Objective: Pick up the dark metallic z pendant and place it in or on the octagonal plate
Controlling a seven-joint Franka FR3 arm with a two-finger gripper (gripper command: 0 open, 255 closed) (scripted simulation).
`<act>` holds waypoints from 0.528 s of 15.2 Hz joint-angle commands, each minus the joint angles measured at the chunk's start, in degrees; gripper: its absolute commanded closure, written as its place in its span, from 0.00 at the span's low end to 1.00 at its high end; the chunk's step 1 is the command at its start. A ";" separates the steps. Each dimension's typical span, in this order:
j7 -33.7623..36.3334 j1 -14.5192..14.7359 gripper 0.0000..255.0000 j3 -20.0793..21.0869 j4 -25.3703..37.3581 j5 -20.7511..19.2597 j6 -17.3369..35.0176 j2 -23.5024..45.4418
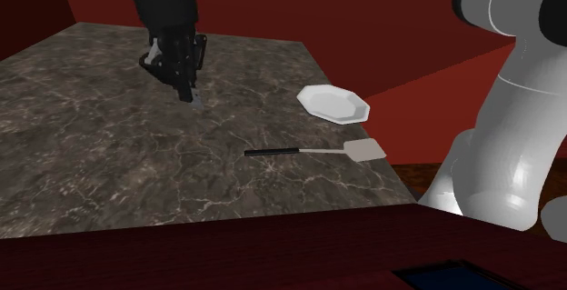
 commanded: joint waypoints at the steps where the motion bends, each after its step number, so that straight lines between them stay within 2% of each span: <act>1: -0.09 0.02 1.00 -0.01 1.04 -0.04 -0.98 0.10; 4: -4.47 -3.29 1.00 -1.37 -7.06 3.18 1.15 -6.95; 8: -10.61 -6.23 1.00 -4.24 -16.05 6.52 2.85 -15.36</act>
